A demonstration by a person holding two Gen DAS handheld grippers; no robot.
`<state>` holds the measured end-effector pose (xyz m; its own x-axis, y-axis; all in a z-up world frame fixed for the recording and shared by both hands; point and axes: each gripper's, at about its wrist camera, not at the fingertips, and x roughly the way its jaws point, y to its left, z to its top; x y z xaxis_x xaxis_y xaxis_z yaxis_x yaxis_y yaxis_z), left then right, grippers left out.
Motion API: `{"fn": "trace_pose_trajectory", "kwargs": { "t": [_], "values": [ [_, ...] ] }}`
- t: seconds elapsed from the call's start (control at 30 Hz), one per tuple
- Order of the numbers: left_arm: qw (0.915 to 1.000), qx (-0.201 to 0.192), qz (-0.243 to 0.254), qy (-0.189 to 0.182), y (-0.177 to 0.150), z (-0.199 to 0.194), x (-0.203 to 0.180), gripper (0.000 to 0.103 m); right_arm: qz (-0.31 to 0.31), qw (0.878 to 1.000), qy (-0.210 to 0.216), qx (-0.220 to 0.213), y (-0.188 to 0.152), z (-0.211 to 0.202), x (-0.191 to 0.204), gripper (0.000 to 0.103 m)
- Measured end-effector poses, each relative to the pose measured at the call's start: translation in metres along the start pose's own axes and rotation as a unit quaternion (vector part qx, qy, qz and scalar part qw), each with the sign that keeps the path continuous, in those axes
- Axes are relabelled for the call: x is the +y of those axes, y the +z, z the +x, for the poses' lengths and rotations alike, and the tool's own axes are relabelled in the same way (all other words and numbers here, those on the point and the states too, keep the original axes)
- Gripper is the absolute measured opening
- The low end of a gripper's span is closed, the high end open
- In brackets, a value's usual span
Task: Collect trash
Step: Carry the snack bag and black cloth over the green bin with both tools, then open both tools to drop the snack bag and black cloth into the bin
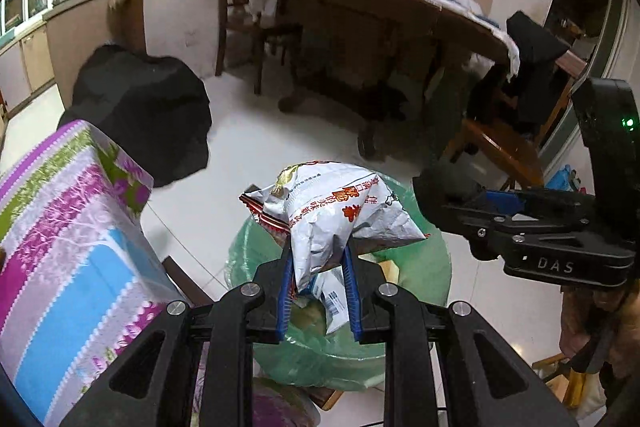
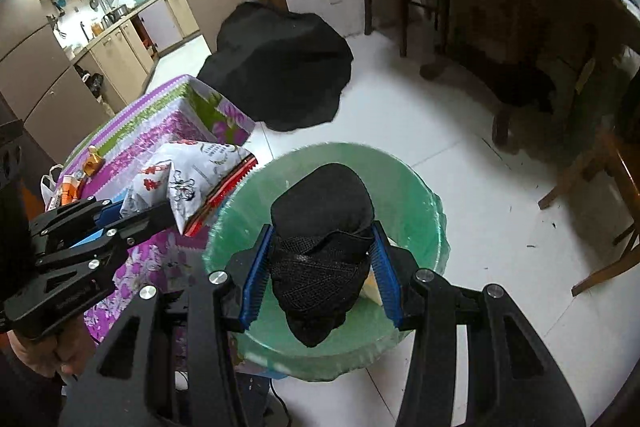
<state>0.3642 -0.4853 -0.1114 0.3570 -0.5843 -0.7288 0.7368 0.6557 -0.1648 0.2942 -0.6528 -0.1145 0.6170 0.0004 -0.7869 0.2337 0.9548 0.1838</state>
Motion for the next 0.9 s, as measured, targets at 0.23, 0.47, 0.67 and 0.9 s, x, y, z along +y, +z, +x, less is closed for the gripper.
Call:
{"fn": "trace_pose_trajectory", "kwargs": {
  "t": [0.23, 0.47, 0.67, 0.9],
  "values": [
    [0.9995, 0.031, 0.006, 0.004, -0.003, 0.036, -0.003, 0.023, 0.009, 1.0, 0.0, 0.013, -0.001, 0.013, -0.021, 0.046],
    [0.9989, 0.045, 0.008, 0.009, -0.002, 0.056, -0.005, 0.023, 0.01, 1.0, -0.001, 0.02, -0.002, 0.019, -0.031, 0.046],
    [0.9985, 0.053, 0.009, 0.011, -0.001, 0.062, -0.004, 0.023, 0.009, 1.0, 0.001, 0.024, -0.002, 0.024, -0.034, 0.046],
    [0.9983, 0.056, 0.01, 0.013, -0.001, 0.063, -0.006, 0.023, 0.01, 1.0, 0.0, 0.023, -0.003, 0.024, -0.035, 0.046]
  ]
}}
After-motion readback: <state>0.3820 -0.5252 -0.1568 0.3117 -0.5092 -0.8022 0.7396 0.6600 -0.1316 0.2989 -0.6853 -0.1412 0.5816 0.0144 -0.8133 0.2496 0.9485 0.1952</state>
